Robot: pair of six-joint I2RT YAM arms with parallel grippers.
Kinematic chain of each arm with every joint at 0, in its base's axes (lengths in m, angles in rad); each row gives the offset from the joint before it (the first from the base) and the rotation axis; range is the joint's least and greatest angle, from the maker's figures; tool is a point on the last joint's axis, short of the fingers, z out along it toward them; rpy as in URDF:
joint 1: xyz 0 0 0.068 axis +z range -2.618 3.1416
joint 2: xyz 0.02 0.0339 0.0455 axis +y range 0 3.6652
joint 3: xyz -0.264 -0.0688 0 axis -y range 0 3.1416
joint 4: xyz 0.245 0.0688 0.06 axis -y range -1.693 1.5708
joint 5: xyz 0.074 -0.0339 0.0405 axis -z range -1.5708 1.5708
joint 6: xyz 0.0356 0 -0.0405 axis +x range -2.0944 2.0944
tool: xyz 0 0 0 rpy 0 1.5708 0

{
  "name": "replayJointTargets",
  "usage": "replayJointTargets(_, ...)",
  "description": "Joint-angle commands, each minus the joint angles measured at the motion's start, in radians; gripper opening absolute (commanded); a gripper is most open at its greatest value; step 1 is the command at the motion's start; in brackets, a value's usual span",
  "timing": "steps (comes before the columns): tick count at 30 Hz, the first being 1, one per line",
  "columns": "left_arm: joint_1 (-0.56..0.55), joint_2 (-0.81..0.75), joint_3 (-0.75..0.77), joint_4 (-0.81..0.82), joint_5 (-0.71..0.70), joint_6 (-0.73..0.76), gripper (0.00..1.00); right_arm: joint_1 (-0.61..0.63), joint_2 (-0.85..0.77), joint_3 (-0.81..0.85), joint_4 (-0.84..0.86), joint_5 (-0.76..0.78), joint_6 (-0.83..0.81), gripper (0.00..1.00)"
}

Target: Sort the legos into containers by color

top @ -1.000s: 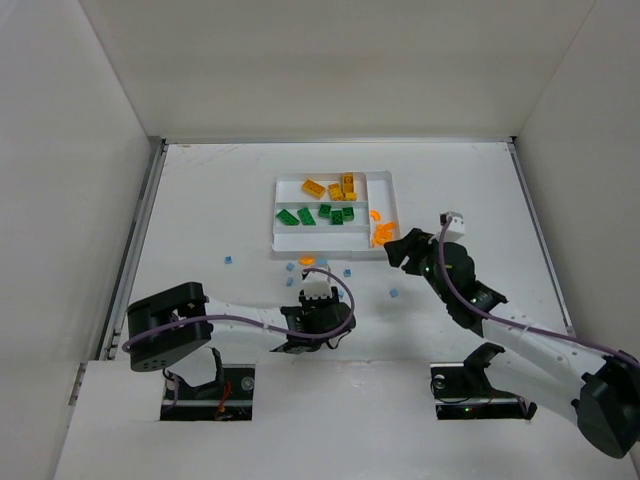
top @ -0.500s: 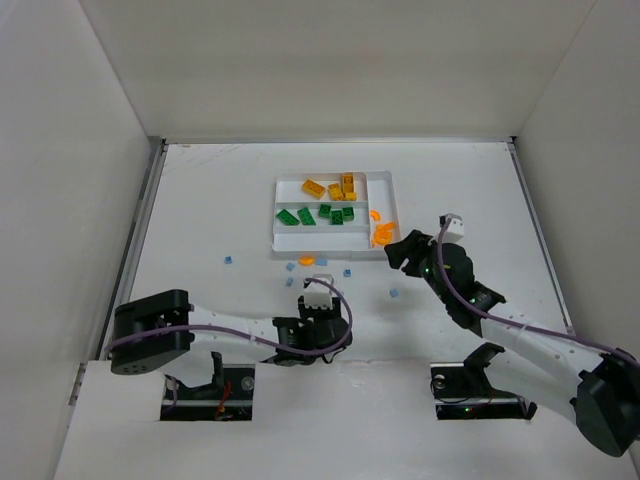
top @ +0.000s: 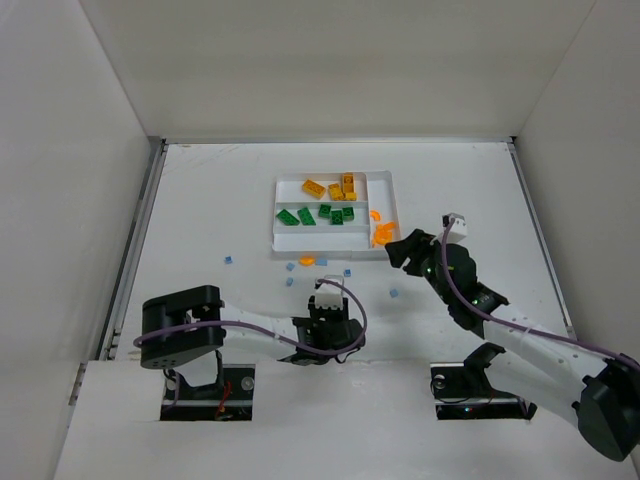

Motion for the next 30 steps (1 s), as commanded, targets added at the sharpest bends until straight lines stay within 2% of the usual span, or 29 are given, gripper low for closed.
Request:
replayJointTargets(1,-0.001,0.046,0.040,-0.008,0.004,-0.001,0.35,-0.002,-0.009,-0.007,0.055,-0.005,0.006,0.67)
replayJointTargets(12,-0.001,0.063,0.046,-0.056,0.007,0.007,0.16,-0.016,-0.038,-0.013,0.050,-0.005,0.006,0.67)
replayJointTargets(16,-0.007,0.000,0.035,-0.054,-0.016,0.027,0.12,-0.026,-0.054,-0.021,0.053,0.001,0.006,0.67)
replayJointTargets(22,0.001,-0.138,0.034,0.019,-0.039,0.137,0.11,-0.054,-0.087,-0.041,0.055,0.030,0.042,0.66)
replayJointTargets(25,0.053,-0.189,0.038,0.116,-0.019,0.221,0.12,-0.100,-0.142,-0.073,0.055,0.044,0.074,0.61)
replayJointTargets(30,0.212,-0.175,0.066,0.369,0.149,0.370,0.12,-0.217,-0.233,-0.120,0.024,0.013,0.131,0.32)
